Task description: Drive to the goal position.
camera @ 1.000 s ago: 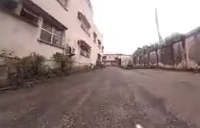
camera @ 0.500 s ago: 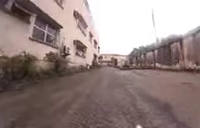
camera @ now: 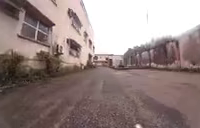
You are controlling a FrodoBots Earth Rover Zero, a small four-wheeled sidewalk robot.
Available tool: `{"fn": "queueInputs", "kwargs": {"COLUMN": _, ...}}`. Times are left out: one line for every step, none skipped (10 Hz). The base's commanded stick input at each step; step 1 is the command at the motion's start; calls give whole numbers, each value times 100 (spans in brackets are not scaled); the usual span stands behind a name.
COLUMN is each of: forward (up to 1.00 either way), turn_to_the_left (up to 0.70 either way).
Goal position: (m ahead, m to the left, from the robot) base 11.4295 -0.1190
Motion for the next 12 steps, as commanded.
{"fn": "queueInputs", "kwargs": {"forward": 70, "turn_to_the_left": -17}}
{"fn": "queueInputs", "kwargs": {"forward": 70, "turn_to_the_left": -17}}
{"fn": "queueInputs", "kwargs": {"forward": 70, "turn_to_the_left": -17}}
{"fn": "queueInputs", "kwargs": {"forward": 70, "turn_to_the_left": -17}}
{"fn": "queueInputs", "kwargs": {"forward": 70, "turn_to_the_left": -17}}
{"fn": "queueInputs", "kwargs": {"forward": 70, "turn_to_the_left": -17}}
{"fn": "queueInputs", "kwargs": {"forward": 70, "turn_to_the_left": -17}}
{"fn": "queueInputs", "kwargs": {"forward": 70, "turn_to_the_left": -17}}
{"fn": "queueInputs", "kwargs": {"forward": 70, "turn_to_the_left": -17}}
{"fn": "queueInputs", "kwargs": {"forward": 70, "turn_to_the_left": -17}}
{"fn": "queueInputs", "kwargs": {"forward": 70, "turn_to_the_left": -17}}
{"fn": "queueInputs", "kwargs": {"forward": 70, "turn_to_the_left": -17}}
